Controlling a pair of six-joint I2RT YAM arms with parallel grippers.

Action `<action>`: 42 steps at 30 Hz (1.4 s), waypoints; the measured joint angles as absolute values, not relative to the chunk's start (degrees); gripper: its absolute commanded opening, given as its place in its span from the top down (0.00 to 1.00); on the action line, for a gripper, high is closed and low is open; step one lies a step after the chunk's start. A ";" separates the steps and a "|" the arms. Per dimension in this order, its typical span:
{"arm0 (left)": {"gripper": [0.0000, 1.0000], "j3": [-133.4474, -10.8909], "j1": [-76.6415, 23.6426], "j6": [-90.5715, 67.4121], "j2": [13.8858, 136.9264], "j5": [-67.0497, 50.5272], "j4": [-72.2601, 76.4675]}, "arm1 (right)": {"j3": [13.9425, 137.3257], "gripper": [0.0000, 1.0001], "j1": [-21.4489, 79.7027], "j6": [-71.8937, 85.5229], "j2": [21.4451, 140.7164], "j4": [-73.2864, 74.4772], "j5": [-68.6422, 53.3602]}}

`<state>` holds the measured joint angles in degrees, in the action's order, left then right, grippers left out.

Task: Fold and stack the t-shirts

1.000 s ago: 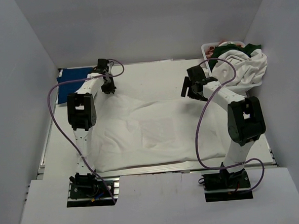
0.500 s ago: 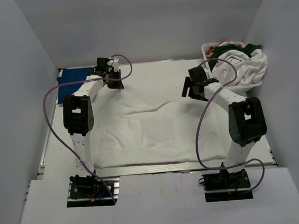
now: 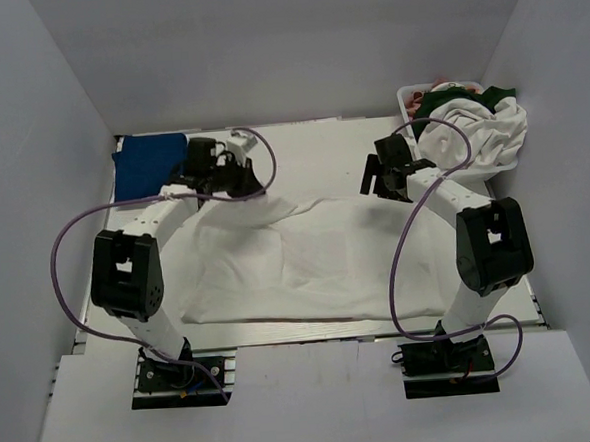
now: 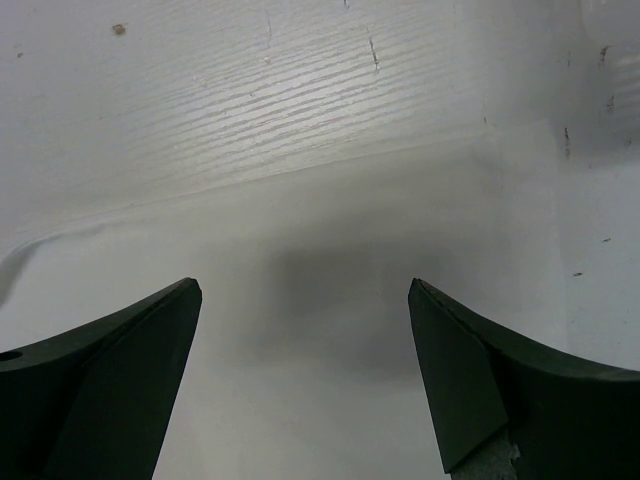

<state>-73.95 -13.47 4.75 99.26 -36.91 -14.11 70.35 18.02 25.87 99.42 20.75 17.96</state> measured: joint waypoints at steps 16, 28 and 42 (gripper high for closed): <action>0.00 -48.80 -31.38 -4.99 73.19 -30.35 -14.37 | 63.68 0.10 18.02 26.50 94.76 19.46 16.34; 0.19 -57.47 -31.24 -13.56 93.01 -12.19 -21.54 | 63.61 0.10 18.02 26.44 94.11 19.64 16.71; 1.00 -65.25 -30.50 -14.74 99.57 -5.28 -26.81 | 63.61 0.10 18.02 26.39 94.11 19.79 17.65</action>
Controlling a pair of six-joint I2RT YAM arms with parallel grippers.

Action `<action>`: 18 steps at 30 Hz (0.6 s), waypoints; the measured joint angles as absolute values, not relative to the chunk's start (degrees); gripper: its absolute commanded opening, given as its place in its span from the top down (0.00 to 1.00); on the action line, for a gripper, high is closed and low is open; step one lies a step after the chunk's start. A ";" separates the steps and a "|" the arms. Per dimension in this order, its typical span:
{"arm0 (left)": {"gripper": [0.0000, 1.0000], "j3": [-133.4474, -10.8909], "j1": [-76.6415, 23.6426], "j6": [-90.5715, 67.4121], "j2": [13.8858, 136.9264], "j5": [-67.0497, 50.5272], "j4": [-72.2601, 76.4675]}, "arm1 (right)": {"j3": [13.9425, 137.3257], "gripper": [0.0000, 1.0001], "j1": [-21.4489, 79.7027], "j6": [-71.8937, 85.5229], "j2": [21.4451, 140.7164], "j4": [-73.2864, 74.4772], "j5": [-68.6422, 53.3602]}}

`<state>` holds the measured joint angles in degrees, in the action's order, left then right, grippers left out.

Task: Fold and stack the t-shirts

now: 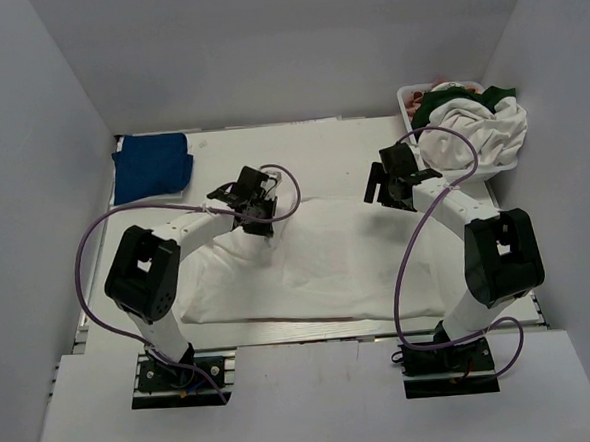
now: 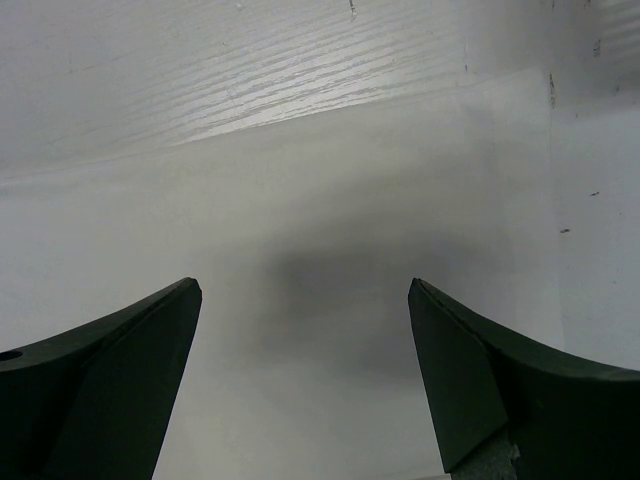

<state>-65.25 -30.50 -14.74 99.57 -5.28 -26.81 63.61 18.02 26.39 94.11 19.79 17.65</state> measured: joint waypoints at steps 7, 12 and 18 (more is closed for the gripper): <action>1.00 -74.19 -30.46 0.78 100.33 5.87 -24.16 | 63.90 0.10 18.02 25.98 95.13 19.97 18.28; 1.00 -75.96 -30.39 17.08 105.84 20.56 -13.28 | 65.45 0.10 18.02 25.28 97.97 20.78 19.81; 0.01 -80.66 -28.58 29.50 120.27 34.83 -3.36 | 67.22 0.10 18.02 25.10 100.22 22.52 21.61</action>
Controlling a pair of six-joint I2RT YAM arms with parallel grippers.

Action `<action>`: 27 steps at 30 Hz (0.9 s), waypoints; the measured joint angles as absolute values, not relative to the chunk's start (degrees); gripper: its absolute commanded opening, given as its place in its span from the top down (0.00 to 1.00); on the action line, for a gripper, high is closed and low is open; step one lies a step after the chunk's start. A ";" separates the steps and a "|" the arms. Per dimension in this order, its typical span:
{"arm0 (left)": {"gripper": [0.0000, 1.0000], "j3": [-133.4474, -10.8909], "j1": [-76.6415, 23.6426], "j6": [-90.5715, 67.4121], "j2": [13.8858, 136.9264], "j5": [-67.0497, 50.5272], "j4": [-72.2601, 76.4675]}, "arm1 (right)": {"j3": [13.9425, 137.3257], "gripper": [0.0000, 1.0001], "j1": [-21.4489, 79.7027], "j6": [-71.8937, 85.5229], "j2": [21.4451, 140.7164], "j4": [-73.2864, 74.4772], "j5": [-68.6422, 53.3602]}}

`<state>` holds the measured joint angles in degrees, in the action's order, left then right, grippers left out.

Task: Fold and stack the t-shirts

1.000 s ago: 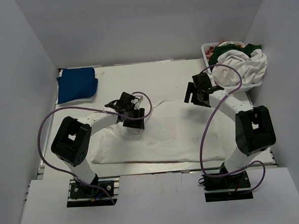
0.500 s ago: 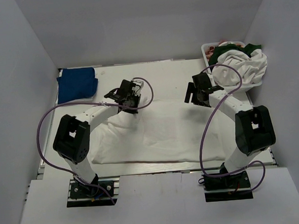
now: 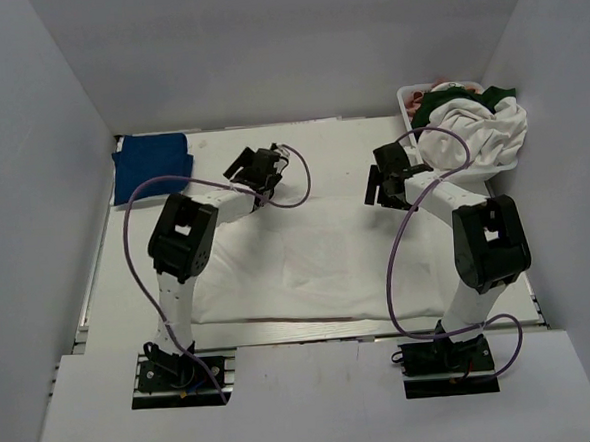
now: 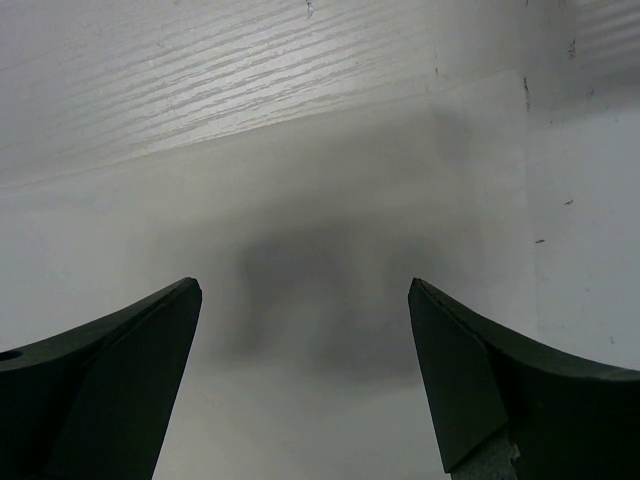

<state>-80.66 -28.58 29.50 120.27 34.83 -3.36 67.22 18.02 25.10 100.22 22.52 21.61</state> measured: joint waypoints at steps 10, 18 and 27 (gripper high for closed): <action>0.01 -96.57 -22.70 21.63 128.73 42.11 -8.47 | 67.81 0.10 18.02 25.08 100.77 23.62 21.89; 0.01 -96.75 -15.03 7.16 120.46 21.10 -21.32 | 67.81 0.10 18.02 25.04 100.77 23.62 20.58; 0.01 -111.79 -10.70 4.08 129.99 4.71 -34.63 | 67.83 0.10 18.04 24.97 100.77 23.66 19.09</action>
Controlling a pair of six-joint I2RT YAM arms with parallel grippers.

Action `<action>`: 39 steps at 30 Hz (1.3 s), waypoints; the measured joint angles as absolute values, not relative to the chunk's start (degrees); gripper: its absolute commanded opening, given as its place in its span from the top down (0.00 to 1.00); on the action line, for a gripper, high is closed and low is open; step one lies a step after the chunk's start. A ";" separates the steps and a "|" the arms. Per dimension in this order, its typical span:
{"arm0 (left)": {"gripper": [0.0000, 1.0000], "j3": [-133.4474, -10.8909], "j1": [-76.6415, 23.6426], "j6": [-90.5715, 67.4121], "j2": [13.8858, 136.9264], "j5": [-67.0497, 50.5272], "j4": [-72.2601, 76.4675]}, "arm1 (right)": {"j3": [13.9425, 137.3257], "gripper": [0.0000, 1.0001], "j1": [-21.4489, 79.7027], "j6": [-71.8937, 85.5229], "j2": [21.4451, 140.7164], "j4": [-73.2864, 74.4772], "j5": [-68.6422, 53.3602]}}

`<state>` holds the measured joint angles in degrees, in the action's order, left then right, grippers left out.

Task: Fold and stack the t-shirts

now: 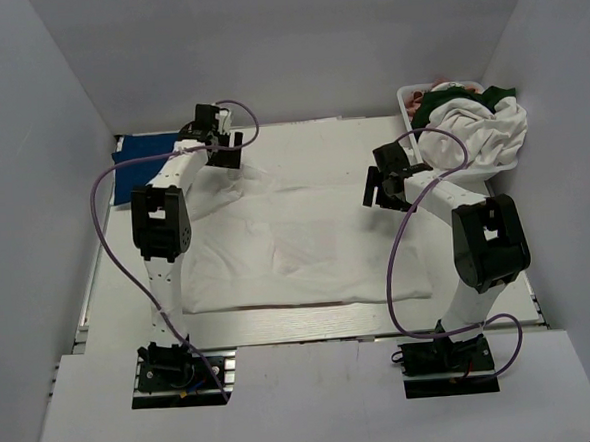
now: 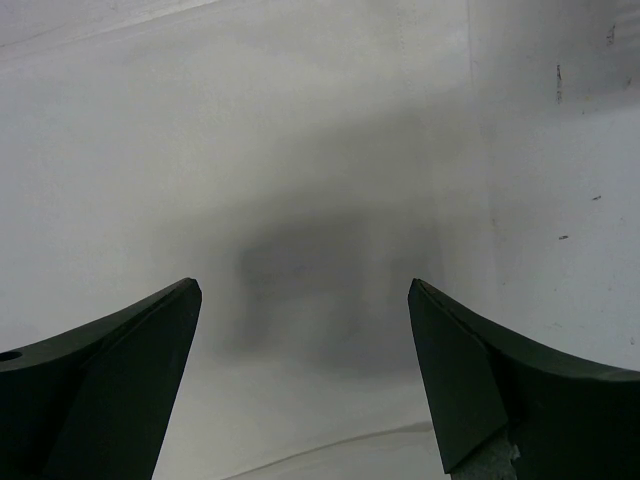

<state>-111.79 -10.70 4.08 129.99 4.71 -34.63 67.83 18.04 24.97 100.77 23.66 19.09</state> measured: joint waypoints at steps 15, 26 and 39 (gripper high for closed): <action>0.98 -112.97 -4.34 5.30 135.92 -16.97 -39.00 | 68.58 0.10 18.04 25.02 101.43 23.90 19.14; 1.00 -114.74 -5.28 4.95 135.57 -21.78 -38.39 | 68.58 0.11 18.06 25.06 101.67 23.90 19.42; 1.00 -113.71 -8.25 14.06 131.68 -10.79 -24.29 | 69.58 0.11 18.09 25.04 104.01 24.16 22.63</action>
